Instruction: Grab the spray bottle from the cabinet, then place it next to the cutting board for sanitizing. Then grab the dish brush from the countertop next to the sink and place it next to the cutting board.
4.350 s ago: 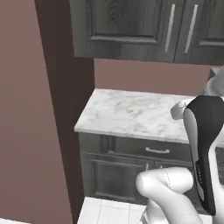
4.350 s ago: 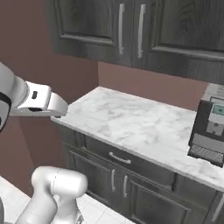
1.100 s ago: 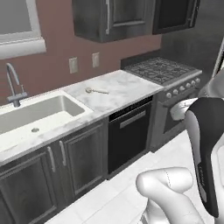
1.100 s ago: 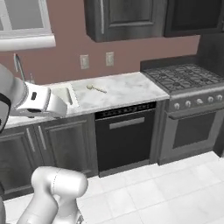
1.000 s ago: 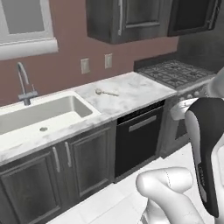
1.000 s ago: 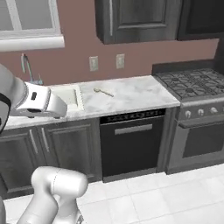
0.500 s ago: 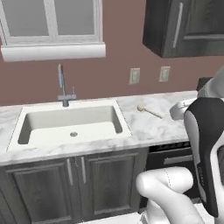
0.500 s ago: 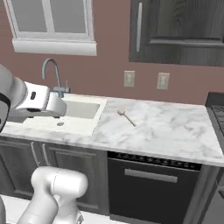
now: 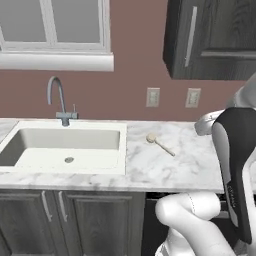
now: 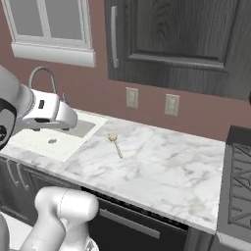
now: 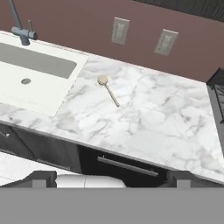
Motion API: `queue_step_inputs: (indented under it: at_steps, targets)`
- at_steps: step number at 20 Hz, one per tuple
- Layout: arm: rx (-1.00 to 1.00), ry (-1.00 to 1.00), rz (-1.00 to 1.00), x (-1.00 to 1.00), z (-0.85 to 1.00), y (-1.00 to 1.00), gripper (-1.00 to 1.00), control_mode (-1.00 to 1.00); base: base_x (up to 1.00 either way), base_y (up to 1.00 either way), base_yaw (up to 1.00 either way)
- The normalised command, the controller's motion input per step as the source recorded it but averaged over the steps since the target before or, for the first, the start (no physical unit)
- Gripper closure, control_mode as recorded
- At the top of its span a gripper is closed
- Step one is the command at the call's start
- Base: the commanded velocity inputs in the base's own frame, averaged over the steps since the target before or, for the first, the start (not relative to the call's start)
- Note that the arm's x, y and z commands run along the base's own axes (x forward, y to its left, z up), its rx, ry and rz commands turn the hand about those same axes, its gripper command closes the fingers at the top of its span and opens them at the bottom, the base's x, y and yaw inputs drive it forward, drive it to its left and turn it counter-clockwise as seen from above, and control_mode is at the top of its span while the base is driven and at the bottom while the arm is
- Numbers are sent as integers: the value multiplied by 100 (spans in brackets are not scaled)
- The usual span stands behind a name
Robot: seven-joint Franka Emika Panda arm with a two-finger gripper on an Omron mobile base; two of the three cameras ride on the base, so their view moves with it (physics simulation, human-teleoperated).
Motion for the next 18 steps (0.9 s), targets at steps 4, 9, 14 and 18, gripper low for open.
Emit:
queue_step_inputs:
  at_steps: [4, 9, 14, 18]
  targets:
    - [0, 0, 0, 0, 0, 0, -100, 100, -43, -43, 0]
    - [0, 0, 0, 0, 0, 0, -100, 100, -27, 36, -17]
    - [0, 0, 0, 0, 0, 0, -100, 100, 19, 63, -47]
    - [0, 0, 0, 0, 0, 0, -100, 100, 24, 10, -22]
